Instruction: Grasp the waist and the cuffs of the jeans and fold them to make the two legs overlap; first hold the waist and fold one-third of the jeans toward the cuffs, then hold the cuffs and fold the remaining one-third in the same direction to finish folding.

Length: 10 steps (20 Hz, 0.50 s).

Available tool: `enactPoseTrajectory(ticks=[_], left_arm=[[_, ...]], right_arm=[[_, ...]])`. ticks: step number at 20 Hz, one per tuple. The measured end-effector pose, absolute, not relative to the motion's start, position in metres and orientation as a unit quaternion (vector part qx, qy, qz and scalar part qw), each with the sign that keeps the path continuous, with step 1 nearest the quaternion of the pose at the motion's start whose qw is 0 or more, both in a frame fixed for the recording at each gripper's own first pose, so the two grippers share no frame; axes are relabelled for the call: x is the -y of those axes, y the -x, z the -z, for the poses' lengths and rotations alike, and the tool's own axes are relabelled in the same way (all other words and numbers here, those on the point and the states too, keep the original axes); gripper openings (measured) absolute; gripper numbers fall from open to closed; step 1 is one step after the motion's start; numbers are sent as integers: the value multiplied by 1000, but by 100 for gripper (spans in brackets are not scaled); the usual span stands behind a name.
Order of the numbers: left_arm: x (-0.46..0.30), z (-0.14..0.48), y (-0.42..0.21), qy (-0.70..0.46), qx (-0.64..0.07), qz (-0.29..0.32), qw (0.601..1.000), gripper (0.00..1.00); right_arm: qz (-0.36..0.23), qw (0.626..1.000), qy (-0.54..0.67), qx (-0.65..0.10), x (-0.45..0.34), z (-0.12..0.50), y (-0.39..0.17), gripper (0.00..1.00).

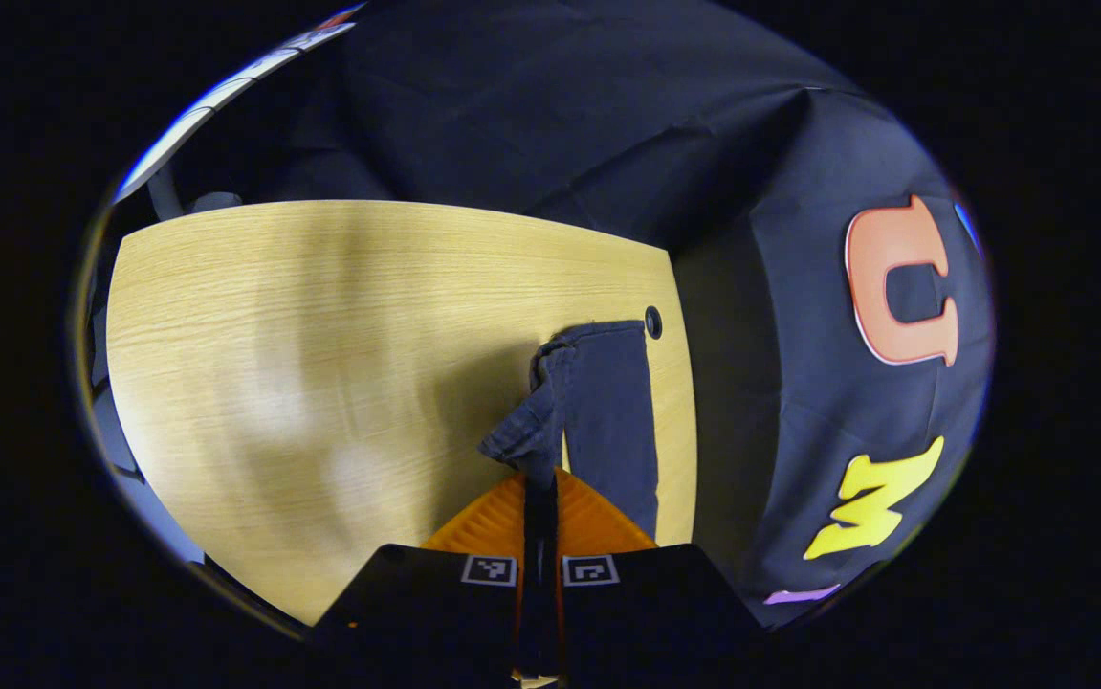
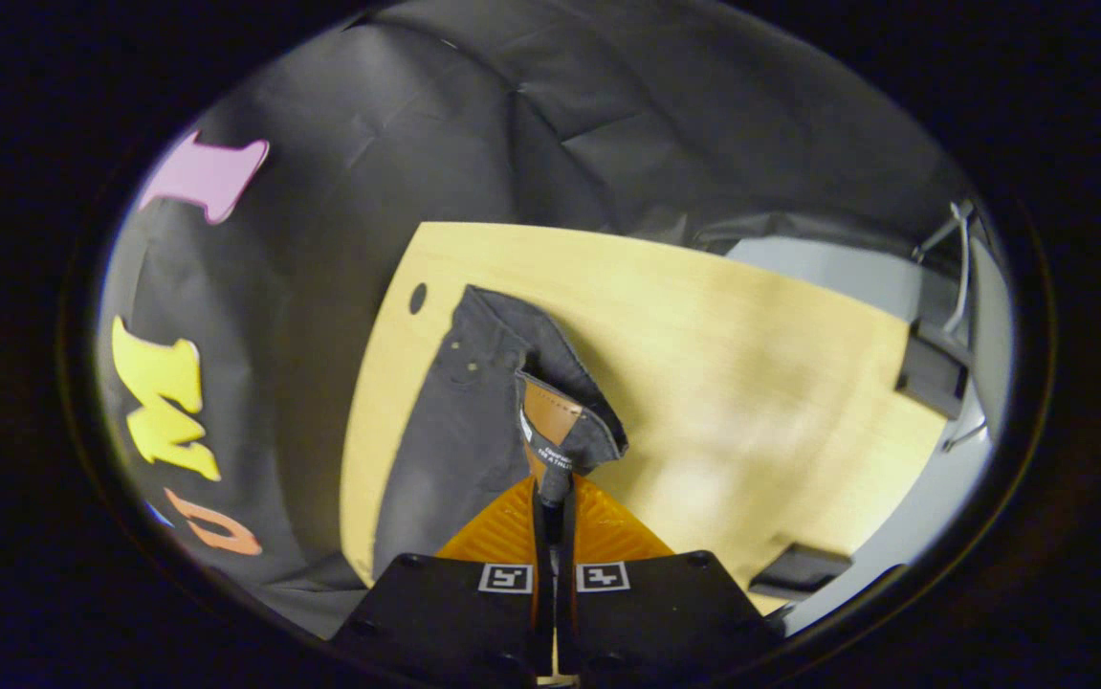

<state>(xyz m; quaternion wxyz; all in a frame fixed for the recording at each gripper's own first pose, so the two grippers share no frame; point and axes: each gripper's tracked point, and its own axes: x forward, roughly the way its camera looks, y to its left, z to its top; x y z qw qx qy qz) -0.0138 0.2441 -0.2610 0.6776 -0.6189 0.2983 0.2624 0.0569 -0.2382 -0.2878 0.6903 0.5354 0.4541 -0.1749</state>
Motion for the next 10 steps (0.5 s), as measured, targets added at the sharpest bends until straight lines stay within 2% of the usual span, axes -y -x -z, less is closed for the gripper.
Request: enactPoseTrajectory(ticks=[3,10], left_arm=[[-253,245,-10,672,-292,-271,624,4],[-273,250,-81,715,-291,-307,556,4]], right_arm=[[164,665,-574,-449,243,264,-92,2],[164,633,-608,-451,248,254,-195,2]])
